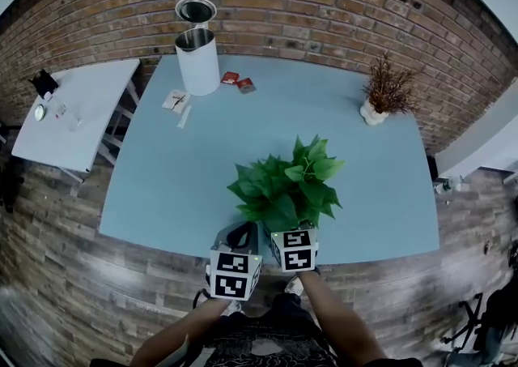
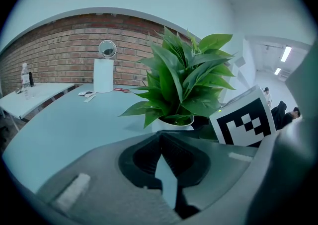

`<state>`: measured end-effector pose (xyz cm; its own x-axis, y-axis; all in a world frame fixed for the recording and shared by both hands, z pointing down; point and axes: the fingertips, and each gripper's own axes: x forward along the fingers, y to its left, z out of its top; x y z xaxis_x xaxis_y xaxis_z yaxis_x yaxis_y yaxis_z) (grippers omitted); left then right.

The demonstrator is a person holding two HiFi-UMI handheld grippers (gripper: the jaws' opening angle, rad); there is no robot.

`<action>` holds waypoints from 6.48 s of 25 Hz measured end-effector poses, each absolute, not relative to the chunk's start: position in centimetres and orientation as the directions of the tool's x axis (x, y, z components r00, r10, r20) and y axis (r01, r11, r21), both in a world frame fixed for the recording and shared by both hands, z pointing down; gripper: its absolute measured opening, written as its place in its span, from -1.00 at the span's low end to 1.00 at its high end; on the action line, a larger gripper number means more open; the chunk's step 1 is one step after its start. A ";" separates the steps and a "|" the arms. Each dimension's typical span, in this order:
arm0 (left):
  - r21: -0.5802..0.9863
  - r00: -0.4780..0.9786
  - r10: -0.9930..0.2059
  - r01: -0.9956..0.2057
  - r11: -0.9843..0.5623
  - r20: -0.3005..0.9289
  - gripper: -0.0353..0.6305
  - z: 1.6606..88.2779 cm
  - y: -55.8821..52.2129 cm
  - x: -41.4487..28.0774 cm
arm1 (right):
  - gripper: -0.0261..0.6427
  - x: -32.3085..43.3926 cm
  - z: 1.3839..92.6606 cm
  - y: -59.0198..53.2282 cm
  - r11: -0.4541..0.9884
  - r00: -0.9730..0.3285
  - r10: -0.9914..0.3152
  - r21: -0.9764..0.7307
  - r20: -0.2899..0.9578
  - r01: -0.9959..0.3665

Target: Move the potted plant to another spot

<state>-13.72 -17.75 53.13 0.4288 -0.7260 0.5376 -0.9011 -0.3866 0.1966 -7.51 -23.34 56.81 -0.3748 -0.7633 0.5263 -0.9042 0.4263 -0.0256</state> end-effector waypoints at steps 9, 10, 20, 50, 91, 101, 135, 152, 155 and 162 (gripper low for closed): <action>0.195 0.426 -0.727 -0.902 -0.385 0.538 -0.90 52.8 -18.1 -7.5 | 0.47 -1.4 56.4 -23.4 0.428 -0.380 -0.765 -0.030 0.520 -0.903; 0.194 0.426 -0.726 -0.902 -0.385 0.540 -0.90 52.8 -18.1 -6.9 | 0.47 -0.7 56.3 -23.5 0.426 -0.378 -0.766 -0.030 0.520 -0.904; 0.200 0.459 -0.717 -0.885 -0.420 0.524 -0.90 54.1 -18.8 -4.9 | 0.47 1.6 57.5 -23.9 0.405 -0.341 -0.784 0.012 0.519 -0.914; 0.170 0.443 -0.708 -0.889 -0.425 0.549 -0.89 53.3 -18.3 7.8 | 0.47 14.0 56.4 -23.6 0.400 -0.359 -0.793 -0.024 0.493 -0.916; 0.170 0.500 -0.676 -0.853 -0.494 0.541 -0.90 54.0 -19.8 18.0 | 0.47 24.1 56.6 -24.2 0.363 -0.323 -0.810 -0.015 0.489 -0.932; 0.173 0.492 -0.680 -0.859 -0.483 0.543 -0.90 53.7 -19.6 17.8 | 0.47 24.3 56.7 -23.7 0.352 -0.325 -0.807 -0.041 0.493 -0.935; 0.174 0.543 -0.707 -0.832 -0.527 0.454 -0.89 49.7 -11.4 12.1 | -0.42 19.3 50.8 -12.5 0.250 -0.239 -0.865 -0.033 0.442 -0.968; 0.152 0.504 -0.751 -0.858 -0.490 0.427 -0.89 48.2 -7.9 7.5 | -0.90 13.2 47.0 -7.8 0.331 -0.324 -0.863 -0.053 0.388 -0.942; 0.152 0.501 -0.753 -0.860 -0.487 0.426 -0.89 48.3 -7.4 7.1 | -0.90 12.6 47.0 -7.4 0.339 -0.333 -0.859 -0.054 0.389 -0.939; 0.150 0.490 -0.762 -0.867 -0.475 0.424 -0.89 48.1 -6.9 6.1 | -0.90 11.8 46.8 -7.0 0.350 -0.344 -0.855 -0.056 0.388 -0.935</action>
<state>6.12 -6.90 48.12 0.4904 -0.7615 0.4237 -0.8671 -0.4750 0.1499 11.76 -7.02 46.83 -0.3437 -0.8554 0.3876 -0.9350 0.3502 -0.0564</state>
